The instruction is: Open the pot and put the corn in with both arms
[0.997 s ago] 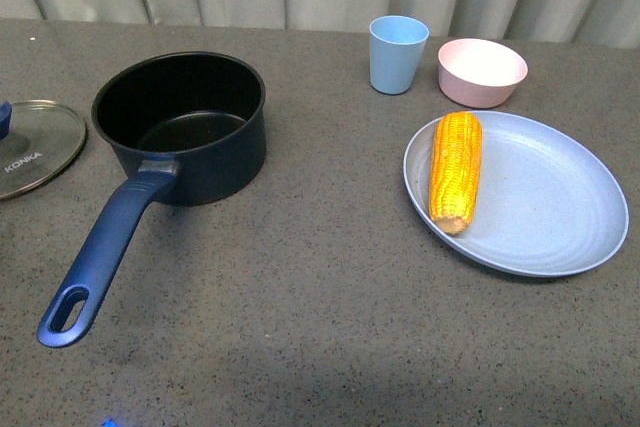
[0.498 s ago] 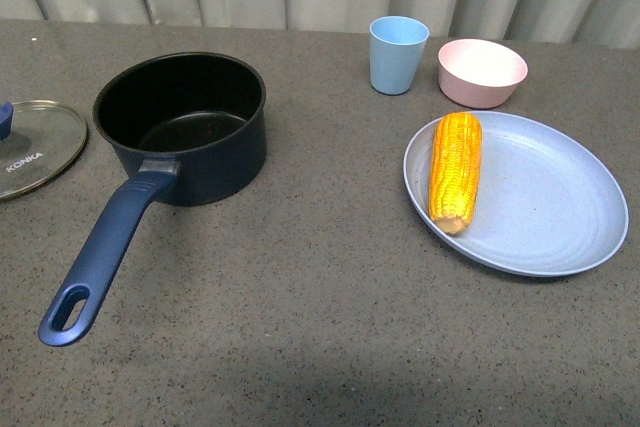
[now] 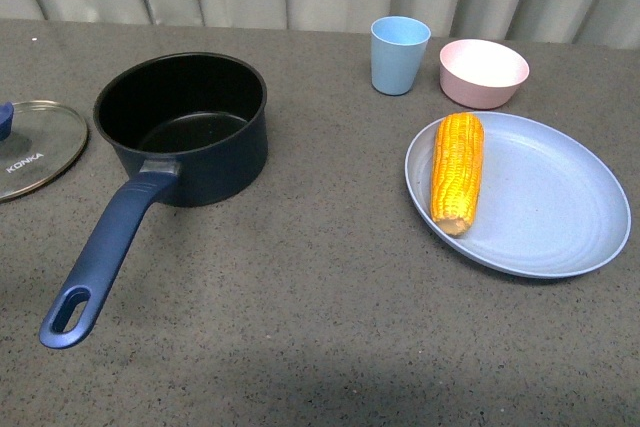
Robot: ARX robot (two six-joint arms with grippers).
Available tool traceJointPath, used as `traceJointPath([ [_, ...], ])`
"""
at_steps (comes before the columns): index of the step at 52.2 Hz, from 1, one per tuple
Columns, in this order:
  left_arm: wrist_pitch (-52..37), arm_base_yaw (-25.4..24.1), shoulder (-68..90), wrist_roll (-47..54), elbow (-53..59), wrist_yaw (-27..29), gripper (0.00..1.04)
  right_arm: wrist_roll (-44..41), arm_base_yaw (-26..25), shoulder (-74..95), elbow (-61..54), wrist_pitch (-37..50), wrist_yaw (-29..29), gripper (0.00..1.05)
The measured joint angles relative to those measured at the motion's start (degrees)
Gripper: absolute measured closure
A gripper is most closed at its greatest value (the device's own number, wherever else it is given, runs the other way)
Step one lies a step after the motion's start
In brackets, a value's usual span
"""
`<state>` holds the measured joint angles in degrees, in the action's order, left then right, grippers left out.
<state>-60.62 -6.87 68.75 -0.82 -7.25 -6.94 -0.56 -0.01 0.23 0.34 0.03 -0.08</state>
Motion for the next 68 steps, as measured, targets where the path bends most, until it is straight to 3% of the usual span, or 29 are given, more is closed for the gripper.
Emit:
traceJointPath([
  [3,1.46,0.50,-2.36,0.15,1.01,0.81,1.01,0.00,0.00,0.00,0.00,0.00,-0.02,0.09],
  [14,7.04,2.19,-10.62,0.35,3.52,2.56,1.01,0.00,0.00,0.00,0.00,0.00,0.00,0.09],
  [18,9.62,5.14,-14.03,0.35,4.37,6.40,1.01,0.00,0.00,0.00,0.00,0.00,0.00,0.09],
  [23,12.98,6.67,-18.34,0.39,5.20,6.67,1.01,0.00,0.00,0.00,0.00,0.00,-0.02,0.09],
  [46,31.12,6.78,-38.88,0.39,6.12,6.95,1.01,0.00,0.00,0.00,0.00,0.00,-0.02,0.09],
  [68,42.53,6.78,-50.88,0.39,6.12,6.95,1.01,0.00,0.00,0.00,0.00,0.00,-0.02,0.09],
])
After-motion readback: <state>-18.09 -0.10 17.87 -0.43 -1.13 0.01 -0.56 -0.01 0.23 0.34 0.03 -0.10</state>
